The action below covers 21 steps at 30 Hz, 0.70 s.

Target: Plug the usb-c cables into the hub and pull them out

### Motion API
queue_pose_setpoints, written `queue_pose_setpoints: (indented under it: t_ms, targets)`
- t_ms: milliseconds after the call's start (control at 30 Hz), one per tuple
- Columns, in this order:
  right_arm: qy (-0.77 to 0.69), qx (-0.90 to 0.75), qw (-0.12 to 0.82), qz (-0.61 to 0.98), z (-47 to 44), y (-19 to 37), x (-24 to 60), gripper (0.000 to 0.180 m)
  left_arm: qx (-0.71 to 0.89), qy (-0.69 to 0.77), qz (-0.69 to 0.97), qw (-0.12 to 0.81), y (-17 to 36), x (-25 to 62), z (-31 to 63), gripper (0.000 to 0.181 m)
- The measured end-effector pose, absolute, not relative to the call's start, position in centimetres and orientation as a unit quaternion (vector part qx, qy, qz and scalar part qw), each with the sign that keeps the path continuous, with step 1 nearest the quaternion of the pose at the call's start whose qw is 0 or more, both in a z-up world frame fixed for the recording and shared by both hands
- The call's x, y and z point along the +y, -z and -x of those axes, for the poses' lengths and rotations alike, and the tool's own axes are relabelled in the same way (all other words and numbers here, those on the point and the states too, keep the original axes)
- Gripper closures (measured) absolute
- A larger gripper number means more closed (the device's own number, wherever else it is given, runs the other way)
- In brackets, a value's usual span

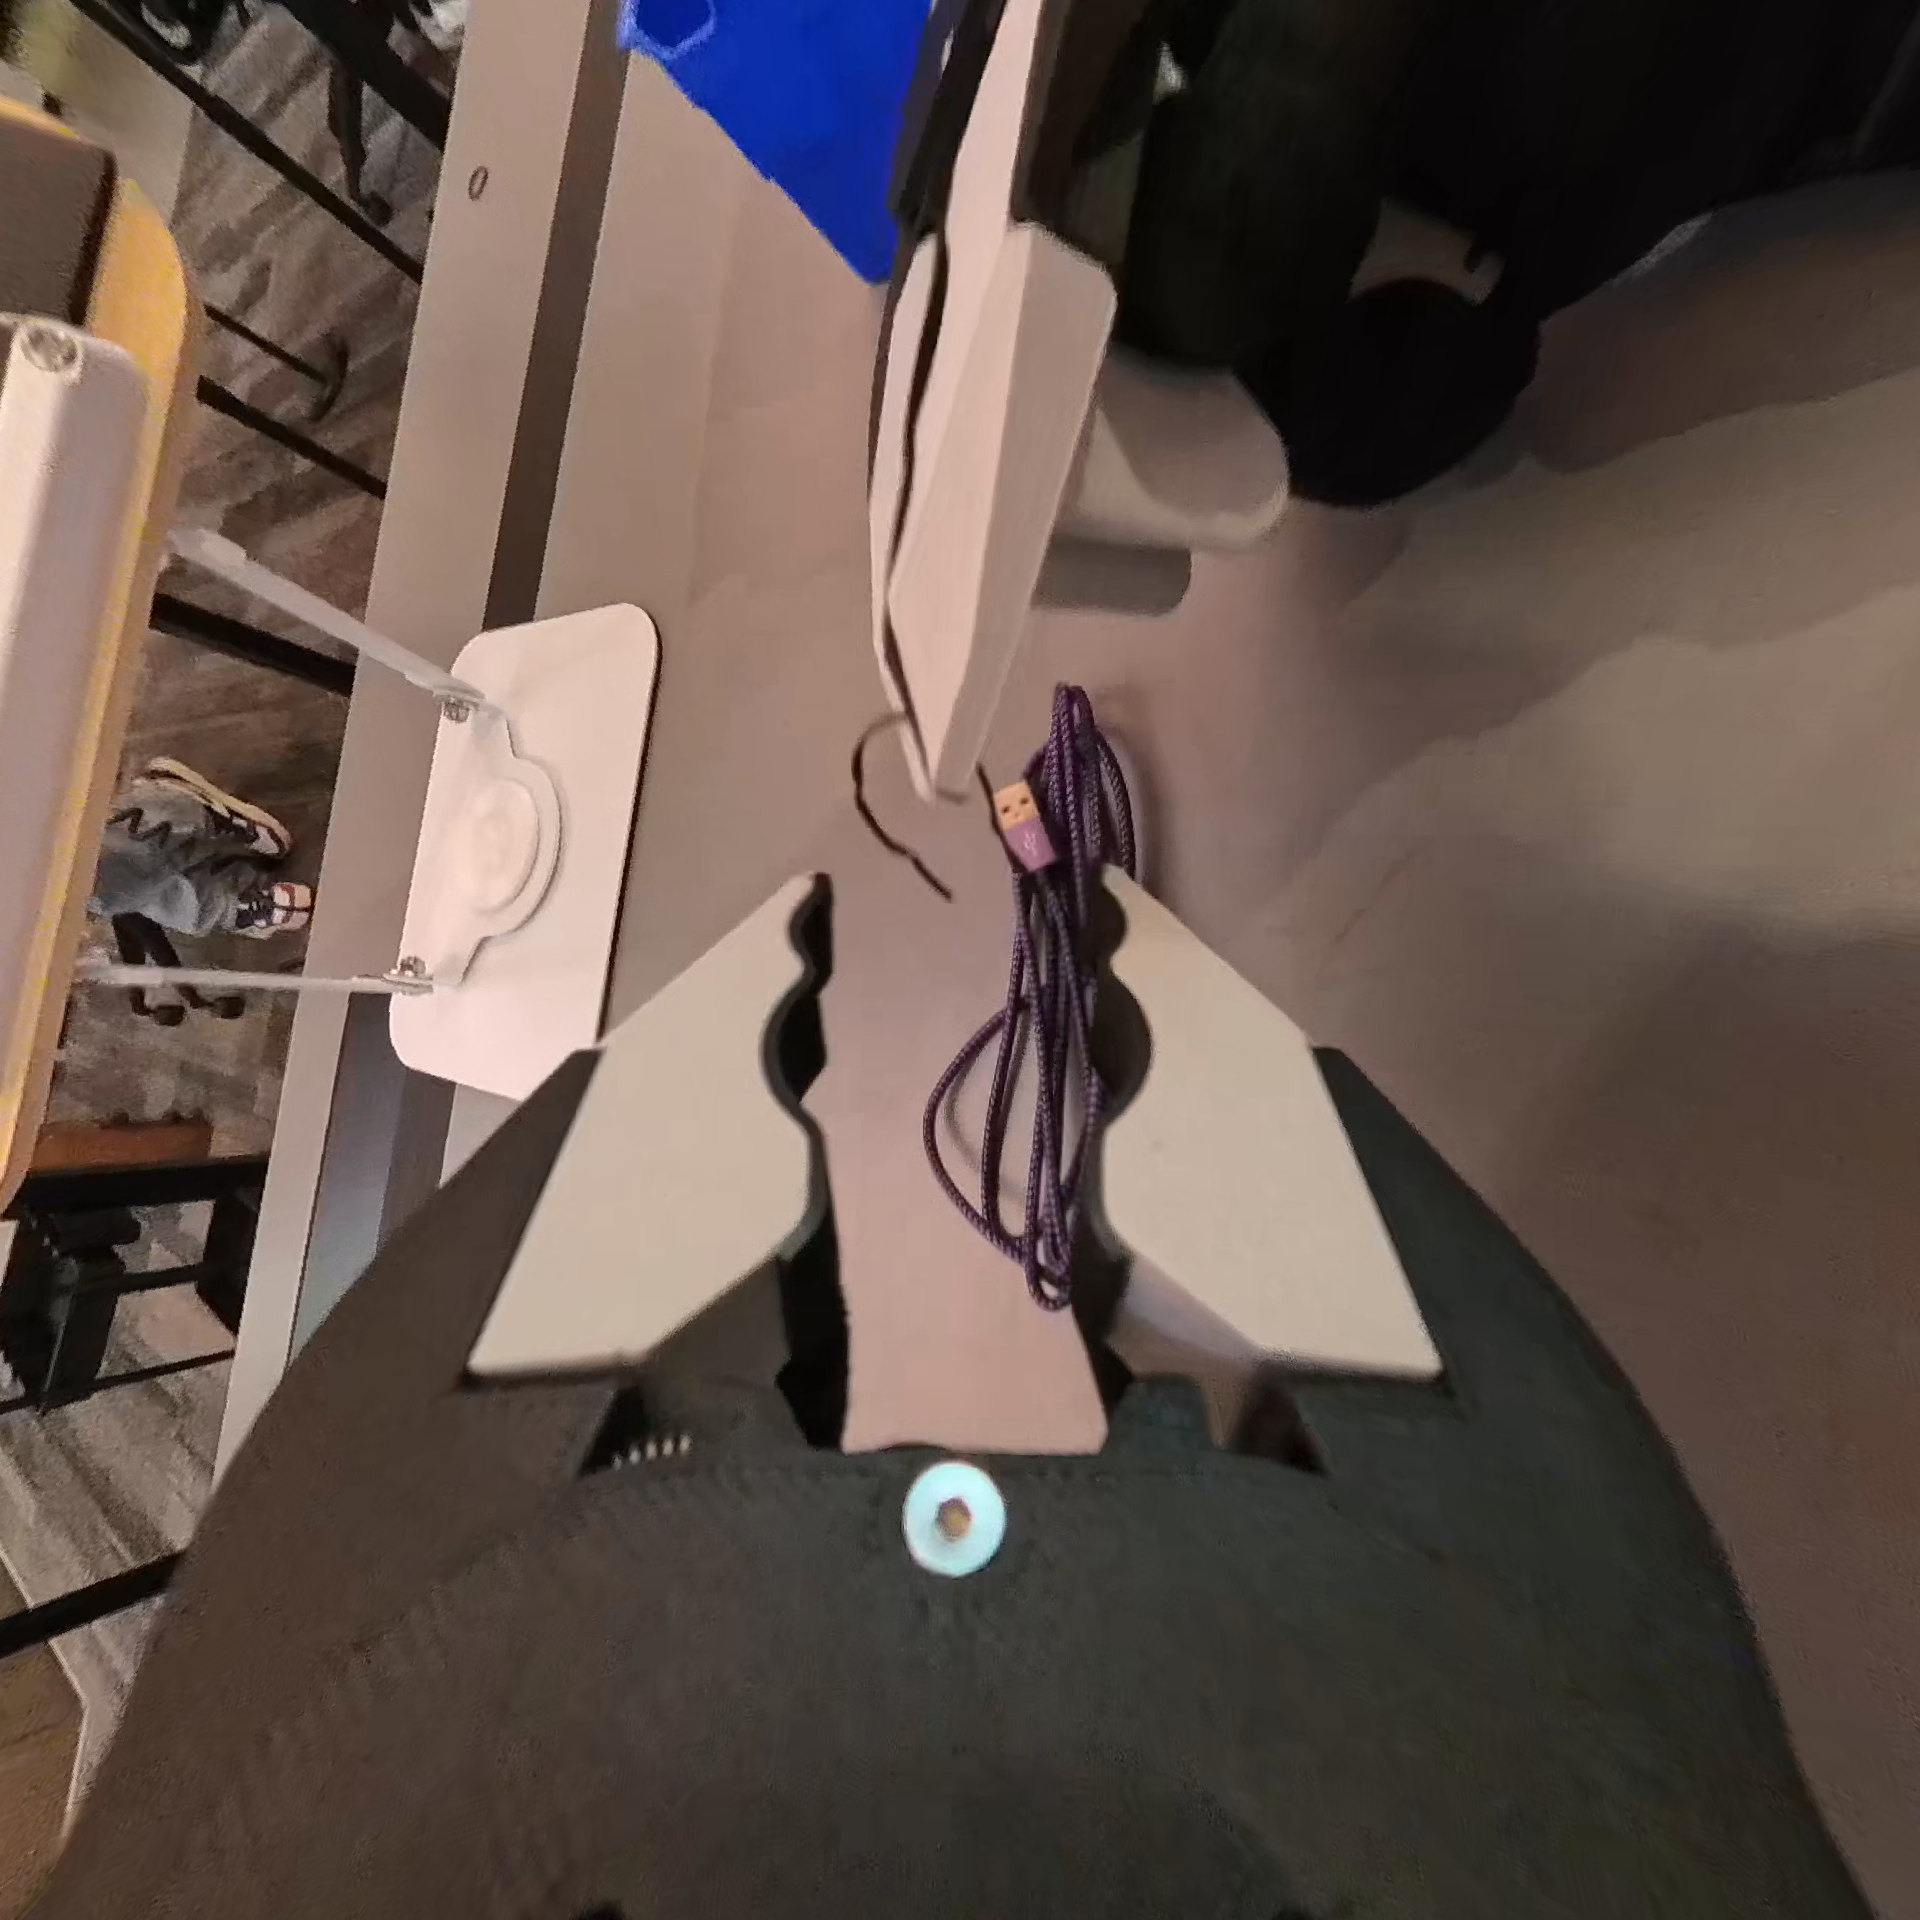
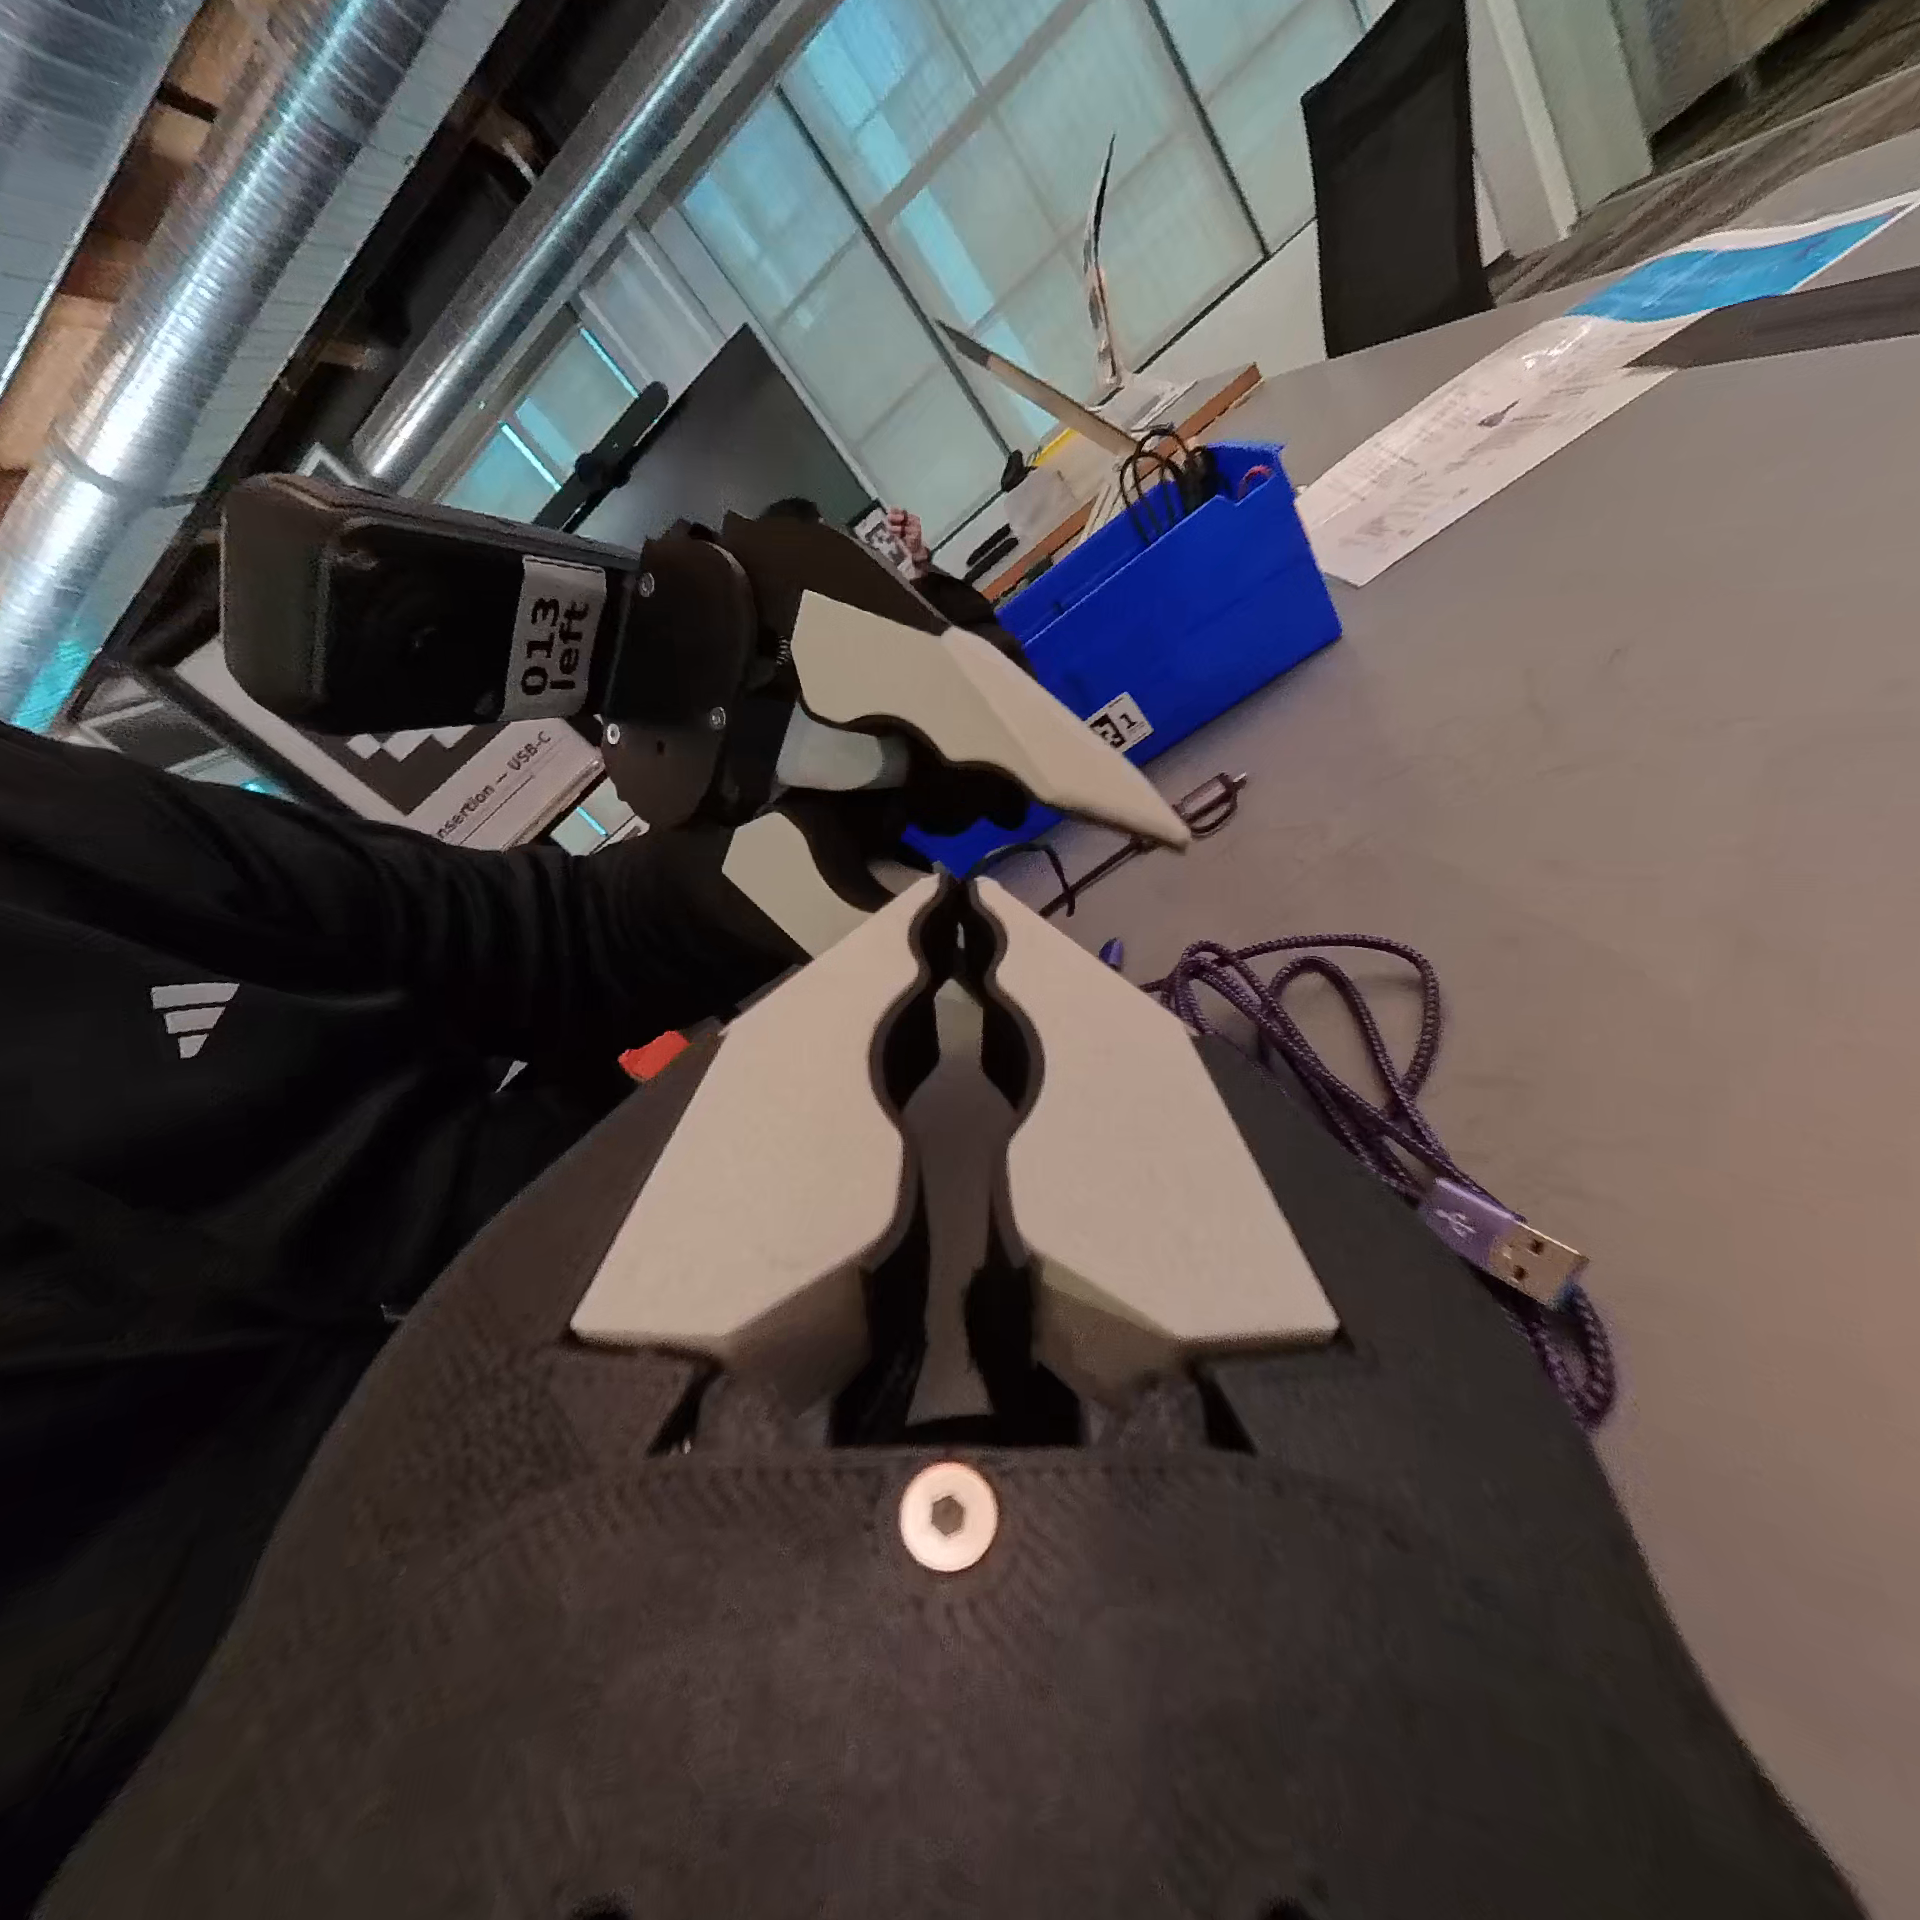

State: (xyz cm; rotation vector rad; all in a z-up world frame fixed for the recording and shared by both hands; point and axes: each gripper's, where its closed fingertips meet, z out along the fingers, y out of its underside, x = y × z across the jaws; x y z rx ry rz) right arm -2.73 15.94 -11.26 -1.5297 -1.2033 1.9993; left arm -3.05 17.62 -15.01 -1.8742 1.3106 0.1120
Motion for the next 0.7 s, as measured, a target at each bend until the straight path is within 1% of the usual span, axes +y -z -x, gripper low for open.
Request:
queue_pose_setpoints:
  t_ms: [33,100,200,267,333,400,533,567,633,700]
  targets:
    - [-0.703,-0.420,0.181,0.544,2.6,11.3,16.4,0.180,0.519,-0.040,0.749,0.410,15.1,17.4,3.3,0.131]
    - [-0.699,-0.414,0.193,0.550,2.2,11.2,17.1,0.180,0.507,-0.026,0.761,0.405,15.3,17.2,4.2,0.131]
    - [-0.684,-0.401,0.210,0.572,1.8,11.7,18.5,0.180,0.483,-0.014,0.792,0.373,16.7,17.3,6.2,0.125]
    - [-0.683,-0.385,0.212,0.583,1.4,11.9,19.4,0.180,0.468,-0.010,0.803,0.368,17.2,17.6,7.0,0.130]
    - [-0.694,-0.378,0.210,0.576,1.1,11.5,19.6,0.180,0.458,0.023,0.805,0.377,17.1,17.8,6.3,0.135]
    - [-0.693,-0.385,0.203,0.574,1.0,11.7,19.3,0.180,0.457,0.019,0.802,0.384,16.9,18.5,5.9,0.141]
    - [-0.671,-0.371,0.214,0.605,1.0,12.7,20.5,0.180,0.461,-0.009,0.817,0.345,18.1,19.2,6.8,0.147]
    - [-0.664,-0.357,0.221,0.619,0.9,13.1,21.3,0.180,0.459,0.007,0.827,0.324,18.9,18.9,6.9,0.143]
    - [-0.637,-0.337,0.232,0.654,0.7,14.4,22.8,0.180,0.453,0.045,0.850,0.264,20.9,17.7,7.0,0.130]
    - [-0.603,-0.323,0.243,0.688,0.5,15.7,24.0,0.180,0.456,0.053,0.856,0.237,22.3,17.1,7.1,0.123]
